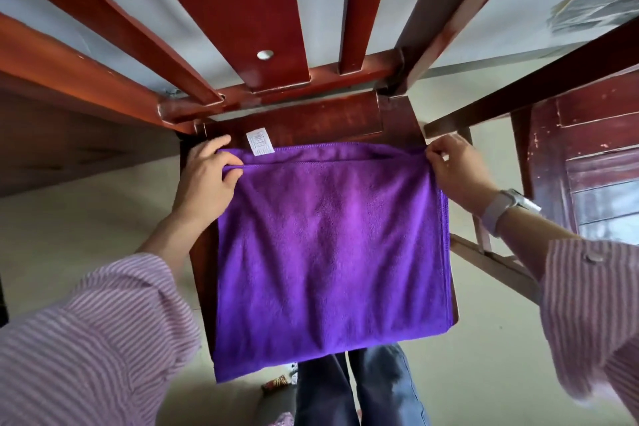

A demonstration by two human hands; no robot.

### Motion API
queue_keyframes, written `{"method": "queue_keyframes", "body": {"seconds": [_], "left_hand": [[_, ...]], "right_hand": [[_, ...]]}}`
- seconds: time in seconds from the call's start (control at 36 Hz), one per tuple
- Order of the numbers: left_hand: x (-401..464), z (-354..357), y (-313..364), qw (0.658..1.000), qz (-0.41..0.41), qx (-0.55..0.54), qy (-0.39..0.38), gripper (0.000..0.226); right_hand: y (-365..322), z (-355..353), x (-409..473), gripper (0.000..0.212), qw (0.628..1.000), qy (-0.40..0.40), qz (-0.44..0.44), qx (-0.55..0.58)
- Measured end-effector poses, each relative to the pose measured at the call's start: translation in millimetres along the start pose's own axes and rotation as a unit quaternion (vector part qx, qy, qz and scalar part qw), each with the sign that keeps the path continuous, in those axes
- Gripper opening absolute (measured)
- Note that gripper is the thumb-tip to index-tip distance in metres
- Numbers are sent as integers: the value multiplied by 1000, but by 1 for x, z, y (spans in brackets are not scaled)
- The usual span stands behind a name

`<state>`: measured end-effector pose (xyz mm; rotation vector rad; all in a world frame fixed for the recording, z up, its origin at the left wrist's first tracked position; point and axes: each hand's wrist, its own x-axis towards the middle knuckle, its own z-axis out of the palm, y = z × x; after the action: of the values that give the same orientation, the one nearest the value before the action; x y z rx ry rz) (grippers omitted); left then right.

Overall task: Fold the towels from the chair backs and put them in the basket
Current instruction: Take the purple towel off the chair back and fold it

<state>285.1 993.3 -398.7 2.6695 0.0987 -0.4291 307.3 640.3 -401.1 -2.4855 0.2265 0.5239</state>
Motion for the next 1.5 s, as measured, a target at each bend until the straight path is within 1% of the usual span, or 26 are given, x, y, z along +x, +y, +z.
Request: {"method": "queue_keyframes", "body": {"seconds": [0.08,0.22,0.33,0.39,0.53,0.61,0.67,0.75,0.83,0.89,0.94,1.06,1.11,1.17,1.22,1.28,1.39,1.5], "left_hand": [[1,-6,1,1000,26,1,1,10],[2,-16,5,1000,11,-21,-16,12],[1,-22,1,999,-7,-25,-47,11],[-2,-29,1,998,1,-19,-57,10],[-19,-53,4,999,31,-28,-8,8],[-36,-70,11,998,37,-42,8,11],[-51,-84,16,997,55,-48,20,9],[-75,-101,20,994,102,-37,19,6],[-99,-118,27,993,118,-22,21,11],[-118,-131,34,992,118,-16,36,12],[-137,-145,42,993,101,-11,51,12],[-172,-174,64,994,67,-22,80,10],[-188,-188,77,992,60,-54,95,9],[-201,-203,90,989,50,-86,112,9],[-211,-216,103,986,42,-101,128,9],[-217,-233,115,981,52,-108,151,9],[-225,-266,137,972,77,-97,197,10],[-226,-297,155,962,104,-70,241,13]], "right_hand": [[-1,-2,-4,11,999,7,-35,-29],[-3,-10,-11,18,994,-40,-67,-71],[-5,-21,-14,14,996,-11,-54,-69],[-7,-26,-19,12,997,0,-44,-61],[-11,-47,-44,10,998,20,-35,-38],[-18,-63,-68,11,999,27,-28,-20],[-23,-76,-86,10,999,35,-25,-1],[-29,-92,-111,8,997,57,-37,26],[-35,-104,-133,6,995,76,-34,46],[-40,-115,-151,5,993,91,-29,70],[-44,-128,-168,4,990,104,-39,84],[-50,-157,-201,3,986,103,-50,118],[-55,-176,-216,7,984,109,-65,129],[-63,-198,-227,4,982,113,-88,123],[-73,-217,-235,5,979,127,-105,123],[-84,-237,-239,7,974,148,-121,124],[-103,-278,-242,20,965,167,-168,114],[-118,-312,-246,12,948,205,-234,67]]}}
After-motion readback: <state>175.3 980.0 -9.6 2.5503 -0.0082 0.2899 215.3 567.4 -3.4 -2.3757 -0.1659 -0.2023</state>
